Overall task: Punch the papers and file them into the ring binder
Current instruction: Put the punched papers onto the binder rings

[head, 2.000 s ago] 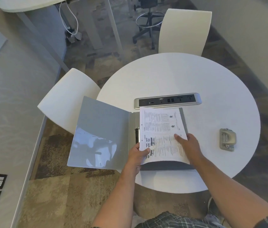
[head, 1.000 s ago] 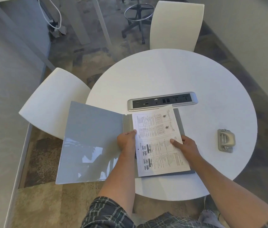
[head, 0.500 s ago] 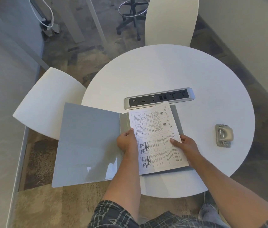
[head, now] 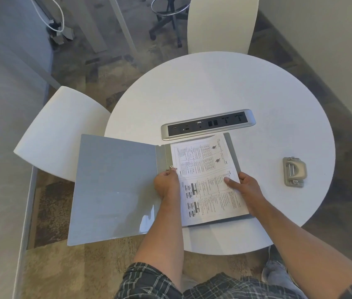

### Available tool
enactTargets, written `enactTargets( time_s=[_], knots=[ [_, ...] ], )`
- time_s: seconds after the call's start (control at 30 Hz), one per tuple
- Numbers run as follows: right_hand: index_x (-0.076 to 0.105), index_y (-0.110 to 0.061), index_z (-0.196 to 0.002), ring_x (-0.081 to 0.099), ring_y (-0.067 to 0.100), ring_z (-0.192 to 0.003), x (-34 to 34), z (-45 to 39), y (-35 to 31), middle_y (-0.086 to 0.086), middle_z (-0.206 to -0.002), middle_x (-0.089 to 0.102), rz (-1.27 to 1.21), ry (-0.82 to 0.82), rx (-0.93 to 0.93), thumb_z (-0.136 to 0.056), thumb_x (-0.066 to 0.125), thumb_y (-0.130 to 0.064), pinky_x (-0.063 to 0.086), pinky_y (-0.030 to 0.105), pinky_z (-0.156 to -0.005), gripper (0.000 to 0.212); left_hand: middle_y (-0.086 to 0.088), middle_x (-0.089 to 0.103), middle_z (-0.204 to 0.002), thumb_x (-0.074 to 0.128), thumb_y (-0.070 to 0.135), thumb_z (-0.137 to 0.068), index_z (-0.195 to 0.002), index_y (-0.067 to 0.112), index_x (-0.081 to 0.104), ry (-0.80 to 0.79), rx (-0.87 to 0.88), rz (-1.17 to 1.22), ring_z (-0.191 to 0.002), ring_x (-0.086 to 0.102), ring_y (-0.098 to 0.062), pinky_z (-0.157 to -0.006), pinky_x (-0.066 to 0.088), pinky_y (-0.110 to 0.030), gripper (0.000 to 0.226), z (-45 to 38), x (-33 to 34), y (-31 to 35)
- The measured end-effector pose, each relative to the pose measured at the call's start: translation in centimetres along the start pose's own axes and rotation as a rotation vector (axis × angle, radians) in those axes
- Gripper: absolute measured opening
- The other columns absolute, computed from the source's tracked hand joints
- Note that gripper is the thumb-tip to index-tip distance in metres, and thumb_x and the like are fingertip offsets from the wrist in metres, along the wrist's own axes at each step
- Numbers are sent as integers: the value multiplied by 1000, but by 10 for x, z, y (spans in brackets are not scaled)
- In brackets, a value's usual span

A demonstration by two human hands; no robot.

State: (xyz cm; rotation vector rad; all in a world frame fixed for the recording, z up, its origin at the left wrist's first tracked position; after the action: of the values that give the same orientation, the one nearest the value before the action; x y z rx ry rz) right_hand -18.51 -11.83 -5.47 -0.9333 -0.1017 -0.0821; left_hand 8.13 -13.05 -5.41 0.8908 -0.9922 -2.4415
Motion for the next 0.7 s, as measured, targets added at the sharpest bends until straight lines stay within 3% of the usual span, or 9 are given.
enactTargets(
  time_s=[0.1, 0.13, 0.27, 0.33, 0.43, 0.5, 0.7],
  knots=[
    [71, -13, -113, 79, 26, -88, -1, 1, 0, 5, -101, 80, 15, -7, 0, -89, 77, -16, 63, 34, -65, 25, -1, 71, -77, 65, 25, -94, -84, 11, 75, -17, 77, -128, -54, 57, -11, -35, 37, -17, 20, 3, -2, 4],
    [71, -12, -113, 79, 26, -88, -1, 0, 0, 6, -101, 80, 17, -9, 2, -89, 78, -16, 63, 36, -66, 25, -1, 72, -78, 65, 23, -94, -84, 10, 75, -32, 116, -171, -54, 57, -10, -35, 38, -15, 19, 4, -3, 5],
    [70, -12, -112, 79, 27, -88, -1, -1, 1, 6, -101, 80, 19, -9, 10, -88, 79, -15, 63, 38, -68, 25, 5, 76, -86, 75, 28, -87, -94, 17, 78, -129, 239, -363, -75, 71, -14, -71, 61, -32, 13, 6, -14, -1],
    [70, -12, -111, 79, 25, -86, 0, 0, 1, 5, -100, 81, 35, -5, 8, -88, 79, -15, 63, 36, -66, 24, 6, 76, -85, 78, 30, -84, -90, 19, 79, -153, 276, -450, -77, 70, -14, -71, 59, -32, 13, 7, -22, -7],
    [71, -12, -110, 79, 24, -86, -1, 0, 1, 5, -100, 81, 34, 1, 3, -89, 78, -15, 63, 35, -65, 22, 0, 76, -76, 80, 28, -83, -71, 14, 74, -223, 228, -447, -65, 64, -16, -66, 55, -32, 19, 5, -29, -15],
    [71, -12, -110, 79, 24, -85, -2, 0, 2, 4, -99, 81, 36, 6, 3, -88, 79, -15, 63, 35, -64, 23, -6, 76, -79, 79, 24, -84, -69, 10, 71, -255, 177, -400, -65, 63, -18, -66, 53, -31, 22, 3, -33, -18],
    [69, -6, -112, 78, 28, -92, -2, -4, 7, 8, -104, 80, 44, -4, 14, -87, 79, -10, 64, 42, -76, 27, -15, 77, -96, 75, 19, -88, -93, -5, 72, -309, 80, -376, -73, 61, -20, -62, 48, -26, 25, -8, -35, -22]
  ],
)
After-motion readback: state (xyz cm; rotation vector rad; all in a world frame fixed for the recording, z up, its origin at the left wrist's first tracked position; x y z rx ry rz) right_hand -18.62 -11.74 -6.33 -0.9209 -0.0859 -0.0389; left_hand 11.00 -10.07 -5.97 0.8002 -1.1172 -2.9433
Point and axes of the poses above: each hand's wrist, its own z-axis away from the middle knuckle, its own x-axis out of the palm, y = z × x, the point moved 5 cm from there along -z, towards the middle knuckle
